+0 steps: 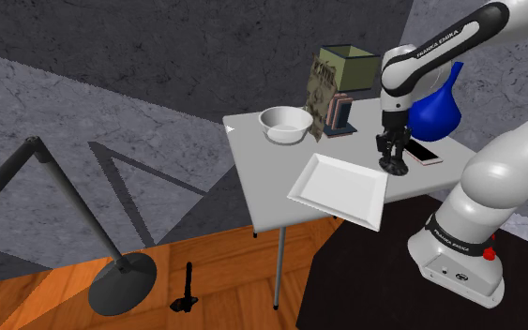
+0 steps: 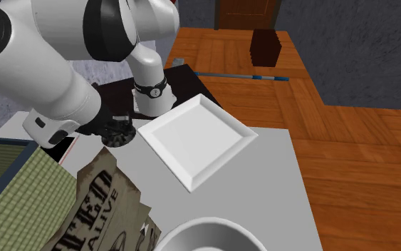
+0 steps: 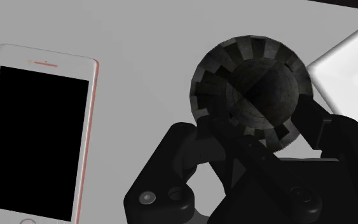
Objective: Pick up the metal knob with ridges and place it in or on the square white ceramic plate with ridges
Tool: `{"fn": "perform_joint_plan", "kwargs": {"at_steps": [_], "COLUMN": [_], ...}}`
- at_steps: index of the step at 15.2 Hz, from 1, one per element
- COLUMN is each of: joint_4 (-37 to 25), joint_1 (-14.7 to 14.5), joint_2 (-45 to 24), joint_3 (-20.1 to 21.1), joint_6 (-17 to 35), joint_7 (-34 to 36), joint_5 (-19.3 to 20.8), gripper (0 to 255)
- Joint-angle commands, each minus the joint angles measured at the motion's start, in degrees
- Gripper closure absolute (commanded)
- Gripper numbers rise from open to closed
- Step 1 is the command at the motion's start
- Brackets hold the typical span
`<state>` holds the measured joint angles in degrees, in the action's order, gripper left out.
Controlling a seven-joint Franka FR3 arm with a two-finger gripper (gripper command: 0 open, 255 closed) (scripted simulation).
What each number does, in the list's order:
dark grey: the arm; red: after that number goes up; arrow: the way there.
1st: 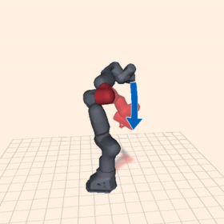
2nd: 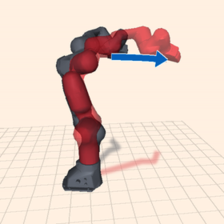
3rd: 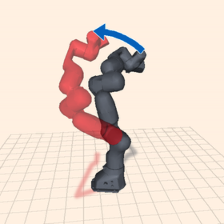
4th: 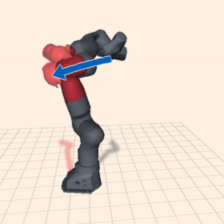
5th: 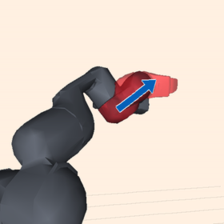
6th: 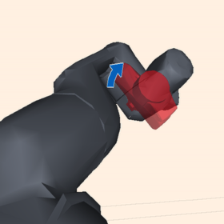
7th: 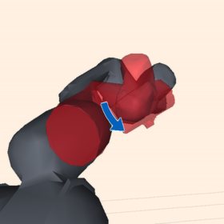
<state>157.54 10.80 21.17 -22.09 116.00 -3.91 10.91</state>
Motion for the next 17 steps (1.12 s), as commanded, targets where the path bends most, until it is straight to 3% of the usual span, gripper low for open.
{"fn": "perform_joint_plan", "kwargs": {"at_steps": [1, 12, 17], "joint_4": [-0.7, -5.0, -4.4], "joint_1": [0.2, 0.5, -4.3], "joint_2": [1.4, 7.6, 8.2], "joint_3": [0.2, 2.0, 7.4], "joint_6": [-2.0, -12.5, -12.7], "joint_7": [0.1, 0.6, 7.4], "joint_5": [0.1, -0.1, -6.0], "gripper": [255, 255, 255]}}
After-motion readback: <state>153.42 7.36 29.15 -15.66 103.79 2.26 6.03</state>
